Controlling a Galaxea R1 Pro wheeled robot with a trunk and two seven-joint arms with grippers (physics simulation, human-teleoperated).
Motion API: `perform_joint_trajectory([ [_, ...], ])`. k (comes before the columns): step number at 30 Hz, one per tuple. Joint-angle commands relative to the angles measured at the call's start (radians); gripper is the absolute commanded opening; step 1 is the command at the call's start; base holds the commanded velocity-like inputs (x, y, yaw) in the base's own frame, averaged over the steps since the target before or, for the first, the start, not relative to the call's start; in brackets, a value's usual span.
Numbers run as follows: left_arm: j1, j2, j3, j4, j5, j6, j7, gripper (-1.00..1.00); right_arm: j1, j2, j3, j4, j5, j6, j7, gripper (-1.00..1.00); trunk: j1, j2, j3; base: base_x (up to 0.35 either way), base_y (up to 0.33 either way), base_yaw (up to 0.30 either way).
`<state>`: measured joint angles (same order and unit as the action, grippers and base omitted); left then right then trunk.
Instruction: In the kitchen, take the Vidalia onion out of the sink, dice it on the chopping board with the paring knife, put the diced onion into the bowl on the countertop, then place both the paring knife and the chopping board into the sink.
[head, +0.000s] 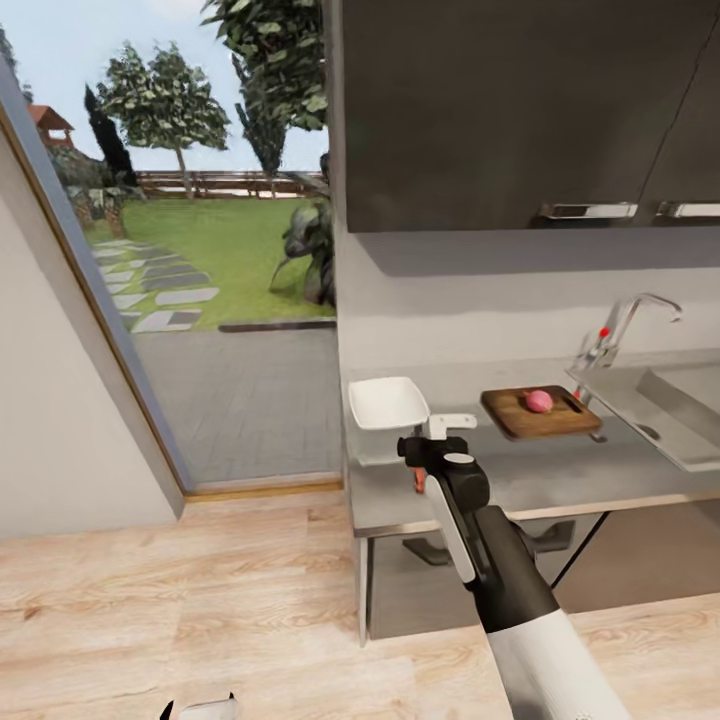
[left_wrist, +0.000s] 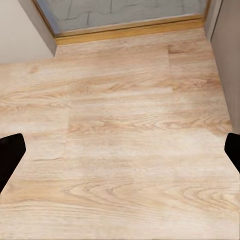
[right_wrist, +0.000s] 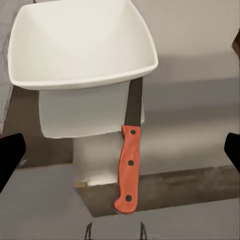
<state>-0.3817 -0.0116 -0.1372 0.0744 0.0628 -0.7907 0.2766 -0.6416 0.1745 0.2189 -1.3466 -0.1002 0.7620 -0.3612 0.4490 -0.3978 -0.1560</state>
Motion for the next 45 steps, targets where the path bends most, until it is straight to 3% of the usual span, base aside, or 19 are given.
perform_joint_trajectory([
  [1, -0.002, -0.001, -0.009, 0.004, 0.006, -0.005, 0.003, 1.0, -0.001, 0.0, 0.001, 0.006, -0.01, 0.002, -0.01, 1.0, 0.001, -0.002, -0.003, 0.211, 0.133, 0.0],
  [9, -0.002, -0.001, -0.009, 0.004, 0.006, -0.005, 0.003, 1.0, -0.001, 0.0, 0.002, 0.016, 0.048, 0.002, -0.009, 1.0, 0.001, -0.002, -0.008, 0.077, 0.033, 0.0],
  [45, -0.002, -0.001, -0.009, 0.005, 0.006, -0.004, 0.001, 1.0, -0.001, 0.0, 0.002, 0.047, 0.053, 0.0, -0.007, 1.0, 0.001, -0.002, -0.036, 0.001, 0.0, 0.0],
])
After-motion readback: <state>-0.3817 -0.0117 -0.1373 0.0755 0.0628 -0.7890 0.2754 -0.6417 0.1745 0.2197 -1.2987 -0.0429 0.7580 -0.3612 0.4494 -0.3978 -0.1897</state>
